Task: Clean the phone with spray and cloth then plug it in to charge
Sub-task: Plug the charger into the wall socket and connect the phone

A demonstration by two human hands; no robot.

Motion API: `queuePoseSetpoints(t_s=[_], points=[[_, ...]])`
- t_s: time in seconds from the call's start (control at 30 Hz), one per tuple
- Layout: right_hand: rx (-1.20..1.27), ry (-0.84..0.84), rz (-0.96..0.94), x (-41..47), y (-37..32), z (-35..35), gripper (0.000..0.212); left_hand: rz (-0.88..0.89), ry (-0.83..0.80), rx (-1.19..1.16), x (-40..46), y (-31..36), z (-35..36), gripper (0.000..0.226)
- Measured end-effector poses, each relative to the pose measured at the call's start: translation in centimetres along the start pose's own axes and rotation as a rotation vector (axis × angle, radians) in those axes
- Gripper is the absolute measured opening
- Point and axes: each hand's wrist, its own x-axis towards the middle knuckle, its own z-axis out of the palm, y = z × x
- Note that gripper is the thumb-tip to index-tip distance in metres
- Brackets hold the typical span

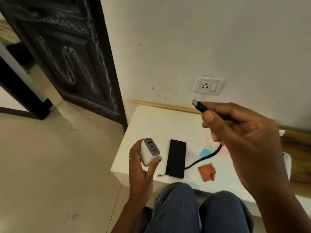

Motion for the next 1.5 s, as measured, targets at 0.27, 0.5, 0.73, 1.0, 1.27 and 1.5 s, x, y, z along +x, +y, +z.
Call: queuePoseSetpoints(t_s=[0.27, 0.5, 0.73, 1.0, 1.27, 1.5], points=[[-0.134, -0.129, -0.019, -5.1, -0.8, -1.7, 0.018, 0.173, -0.227, 0.003, -2.1, 8.7, -2.6, 0.056], [-0.401, -0.125, -0.124, -7.4, -1.5, -2.9, 0.021, 0.296, -0.319, 0.15, -3.9, 12.3, -3.2, 0.056], [-0.569, -0.069, -0.289, -8.1, -1.7, -3.5, 0.016, 0.36, -0.343, 0.242, -4.4, 13.3, -3.1, 0.055], [-0.71, -0.02, -0.526, -8.3, -1.5, -3.7, 0.011, 0.429, -0.36, 0.338, -4.0, 13.8, -3.5, 0.057], [-0.846, -0.062, -0.524, -8.3, -2.1, -3.9, 0.022, 0.472, -0.386, 0.391, -3.7, 14.1, -4.0, 0.059], [-0.836, -0.097, -0.391, -8.6, -2.1, -3.4, 0.017, 0.506, -0.402, 0.386, -3.2, 14.3, -3.8, 0.059]])
